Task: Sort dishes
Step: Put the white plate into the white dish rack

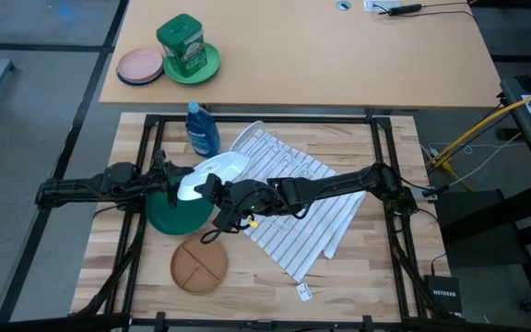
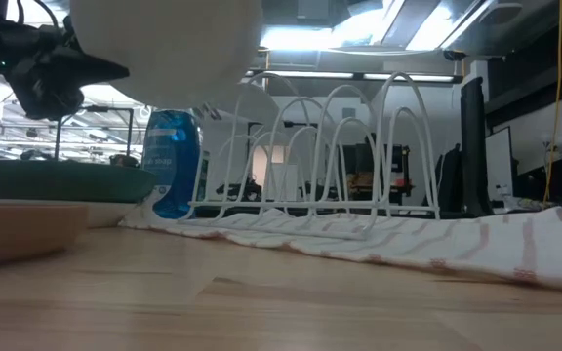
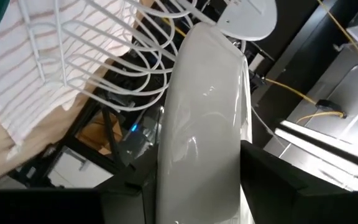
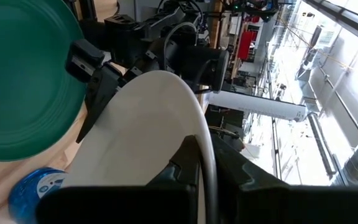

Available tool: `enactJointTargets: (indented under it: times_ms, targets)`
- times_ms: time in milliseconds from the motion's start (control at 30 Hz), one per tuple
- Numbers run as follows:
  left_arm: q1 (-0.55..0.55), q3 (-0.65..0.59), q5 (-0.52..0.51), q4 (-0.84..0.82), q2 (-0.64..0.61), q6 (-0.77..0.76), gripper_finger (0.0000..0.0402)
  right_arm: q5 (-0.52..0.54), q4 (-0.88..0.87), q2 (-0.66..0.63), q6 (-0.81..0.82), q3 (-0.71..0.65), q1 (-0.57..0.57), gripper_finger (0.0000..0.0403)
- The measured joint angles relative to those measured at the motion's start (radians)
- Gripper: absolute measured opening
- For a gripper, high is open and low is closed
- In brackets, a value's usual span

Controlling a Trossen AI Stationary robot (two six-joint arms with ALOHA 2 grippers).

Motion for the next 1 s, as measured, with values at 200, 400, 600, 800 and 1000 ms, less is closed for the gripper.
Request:
enactJointTargets:
  times_ms: [200,400,600,800,1000]
  targets:
    - [0.000,-0.002,0.001,0.035,0.001,-0.152,0.0168,0.009,0.005,0.000,-0.001,0.002,0.000,0.0016]
    - [0.000,-0.002,0.000,0.048,0.001,-0.197,0.0168,0.011,0.006,0.000,-0.001,0.003,0.000,0.0016]
    - [0.000,-0.003,-0.001,0.112,0.002,-0.259,0.0168,0.022,0.010,-0.002,-0.003,0.004,0.000,0.0016]
    - [0.000,-0.004,-0.003,0.240,0.001,-0.310,0.0168,0.062,0.066,-0.004,-0.017,0.004,0.002,0.0016]
    - [0.000,-0.002,-0.001,0.308,0.000,-0.386,0.0141,0.115,0.162,0.004,-0.017,-0.001,-0.002,0.0016]
